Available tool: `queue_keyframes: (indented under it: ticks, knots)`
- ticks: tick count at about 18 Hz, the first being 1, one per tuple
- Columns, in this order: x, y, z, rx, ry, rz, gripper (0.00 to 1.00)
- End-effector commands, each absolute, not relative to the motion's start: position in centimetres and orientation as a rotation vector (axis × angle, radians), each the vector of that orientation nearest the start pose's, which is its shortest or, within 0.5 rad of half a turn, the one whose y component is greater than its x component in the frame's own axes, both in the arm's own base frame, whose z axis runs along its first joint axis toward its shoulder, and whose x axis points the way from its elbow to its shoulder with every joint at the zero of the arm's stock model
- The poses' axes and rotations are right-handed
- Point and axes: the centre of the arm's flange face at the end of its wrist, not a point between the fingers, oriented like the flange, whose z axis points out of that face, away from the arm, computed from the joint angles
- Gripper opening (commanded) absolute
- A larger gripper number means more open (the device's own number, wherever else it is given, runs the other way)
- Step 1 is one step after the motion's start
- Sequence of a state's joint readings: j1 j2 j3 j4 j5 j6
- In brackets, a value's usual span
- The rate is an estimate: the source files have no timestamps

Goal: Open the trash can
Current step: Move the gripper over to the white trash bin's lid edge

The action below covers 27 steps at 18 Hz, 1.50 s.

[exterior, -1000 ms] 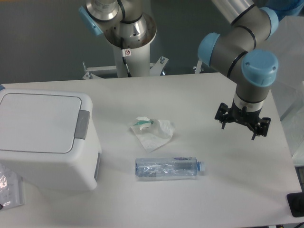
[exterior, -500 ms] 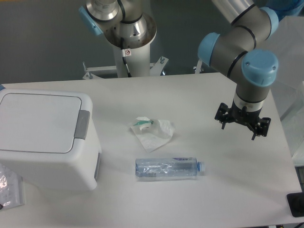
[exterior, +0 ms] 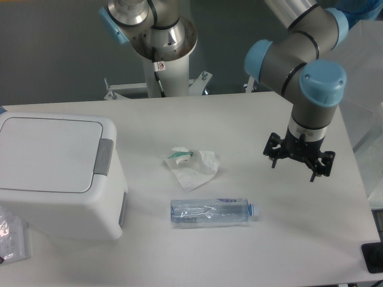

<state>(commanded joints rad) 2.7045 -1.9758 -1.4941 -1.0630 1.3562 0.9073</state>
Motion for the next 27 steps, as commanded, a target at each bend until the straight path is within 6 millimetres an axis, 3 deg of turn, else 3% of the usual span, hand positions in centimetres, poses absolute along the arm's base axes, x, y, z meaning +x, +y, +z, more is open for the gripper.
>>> queue_keyframes:
  ticks: [2, 8, 11, 13, 19, 24, 27]
  knots:
    - [-51.8, 42.9, 35.2, -2.824, -0.42, 0.037, 1.0]
    - [-50.2, 44.8, 38.1, -2.641, -0.515, -0.109, 1.0]
    - [-49.4, 45.3, 41.8, -2.51, -0.58, -0.136, 1.0]
    - [-48.9, 45.7, 43.2, -2.451, -0.615, -0.141, 1.0]
    - [-43.8, 49.7, 46.1, -2.414, -0.517, -0.188, 1.0]
    - [-36.9, 52.8, 49.6, -2.393, -0.488, -0.232, 1.0]
    - [-33.2, 53.4, 49.3, -2.407, -0.48, -0.272, 1.0]
